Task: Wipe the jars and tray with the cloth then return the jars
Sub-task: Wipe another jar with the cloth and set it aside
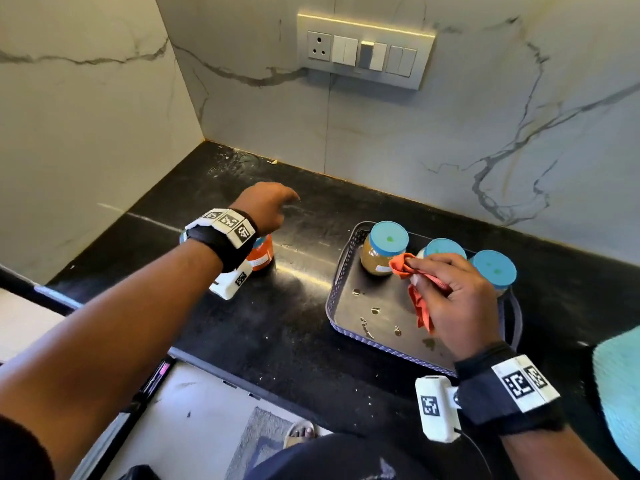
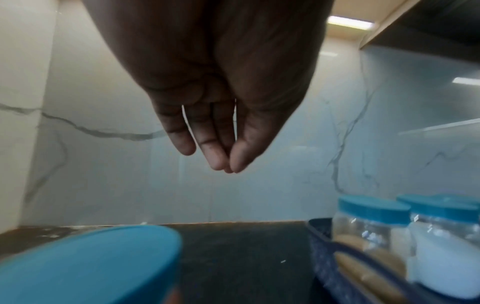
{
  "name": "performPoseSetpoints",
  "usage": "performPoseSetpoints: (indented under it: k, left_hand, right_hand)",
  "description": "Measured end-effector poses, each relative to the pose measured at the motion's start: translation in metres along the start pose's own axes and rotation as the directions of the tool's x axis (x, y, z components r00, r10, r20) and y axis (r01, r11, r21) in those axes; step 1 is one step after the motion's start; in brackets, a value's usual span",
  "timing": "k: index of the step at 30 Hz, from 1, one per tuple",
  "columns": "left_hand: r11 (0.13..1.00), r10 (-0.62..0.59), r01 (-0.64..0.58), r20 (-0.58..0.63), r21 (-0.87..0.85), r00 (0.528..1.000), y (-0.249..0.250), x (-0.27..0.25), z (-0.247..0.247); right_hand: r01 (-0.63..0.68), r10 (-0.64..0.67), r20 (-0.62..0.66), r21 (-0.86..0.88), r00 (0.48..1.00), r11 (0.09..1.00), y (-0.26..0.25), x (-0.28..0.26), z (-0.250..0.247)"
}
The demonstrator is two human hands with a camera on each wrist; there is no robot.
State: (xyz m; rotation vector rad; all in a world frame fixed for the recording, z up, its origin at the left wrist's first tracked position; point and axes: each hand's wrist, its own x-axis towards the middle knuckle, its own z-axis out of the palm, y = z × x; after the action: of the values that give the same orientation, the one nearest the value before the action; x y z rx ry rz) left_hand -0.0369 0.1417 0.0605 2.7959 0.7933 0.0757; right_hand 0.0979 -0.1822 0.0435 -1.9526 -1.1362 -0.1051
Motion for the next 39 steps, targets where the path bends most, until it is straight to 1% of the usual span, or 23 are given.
performPoseSetpoints:
  k: [3,5,7,9,10,13,15,19,23,26,29,32,33,34,35,36,37,39]
  left_hand:
    - [0.988,0.043,-0.052,-0.063,-0.148,0.997,0.039,0.007,0.015]
    - [0.960,0.061,-0.074,-0.059,-0.269,0.996,0.063,0.010,0.029]
    - [0.938,0.060,-0.075,-0.057,-0.337,0.997,0.082,0.013,0.045]
    - [0.947,0.067,-0.078,-0.046,-0.312,0.997,0.096,0.020,0.061]
    - [0.960,0.072,-0.072,-0.013,-0.269,0.997,0.102,0.025,0.069]
    - [0.991,0.013,0.005,0.135,-0.133,0.991,0.111,0.037,0.082]
    - [0.996,-0.007,0.026,0.200,-0.089,0.980,0.118,0.044,0.088]
    - [0.999,-0.002,0.011,0.198,-0.048,0.980,0.127,0.056,0.096]
    - [1.000,-0.003,0.000,0.191,0.016,0.982,0.133,0.063,0.104]
    - [1.000,-0.014,0.017,0.179,-0.017,0.984,0.134,0.067,0.108]
    - [0.998,0.006,0.004,0.156,-0.061,0.988,0.134,0.070,0.110]
    - [0.988,0.023,0.000,0.151,-0.155,0.988,0.132,0.071,0.106]
    - [0.970,0.020,0.014,0.140,-0.241,0.990,0.130,0.070,0.104]
    - [0.927,0.009,0.034,0.113,-0.373,0.994,0.128,0.068,0.098]
    - [0.850,-0.008,0.048,0.078,-0.524,0.997,0.125,0.065,0.092]
    - [0.754,-0.027,0.052,0.048,-0.655,0.998,0.123,0.062,0.084]
    - [0.658,-0.042,0.037,0.012,-0.752,0.999,0.121,0.058,0.075]
    - [0.512,-0.065,-0.025,-0.068,-0.859,0.996,0.120,0.051,0.055]
  right_hand:
    - [-0.046,0.045,-0.050,-0.012,0.998,0.999,0.007,0.000,-0.009]
    - [-0.067,0.065,-0.086,-0.022,0.994,0.997,0.014,-0.001,-0.016]
    - [-0.104,0.102,-0.105,-0.010,0.989,0.995,0.023,-0.004,-0.022]
    - [-0.146,0.144,-0.134,-0.004,0.980,0.989,0.032,-0.009,-0.030]
    - [-0.158,0.156,-0.153,-0.001,0.976,0.987,0.037,-0.012,-0.035]
    - [-0.189,0.187,-0.184,0.004,0.965,0.982,0.048,-0.017,-0.047]
    - [-0.224,0.222,-0.197,0.015,0.955,0.975,0.054,-0.018,-0.053]
    - [-0.274,0.272,-0.211,0.022,0.939,0.962,0.062,-0.014,-0.060]
    - [-0.265,0.277,-0.221,0.083,0.935,0.961,0.073,-0.003,-0.060]
    - [-0.273,0.285,-0.218,0.083,0.933,0.958,0.077,0.003,-0.059]
    - [-0.282,0.299,-0.208,0.109,0.931,0.953,0.080,0.006,-0.054]
    - [-0.301,0.326,-0.195,0.149,0.925,0.942,0.080,0.008,-0.051]
    - [-0.310,0.339,-0.194,0.166,0.920,0.936,0.080,0.009,-0.052]
    - [-0.317,0.352,-0.195,0.189,0.915,0.929,0.080,0.009,-0.052]
    - [-0.326,0.369,-0.198,0.217,0.908,0.920,0.081,0.010,-0.053]
    - [-0.334,0.388,-0.200,0.256,0.900,0.907,0.082,0.010,-0.054]
    - [-0.345,0.415,-0.203,0.306,0.887,0.887,0.083,0.011,-0.054]
    - [-0.351,0.474,-0.198,0.446,0.858,0.823,0.081,0.014,-0.055]
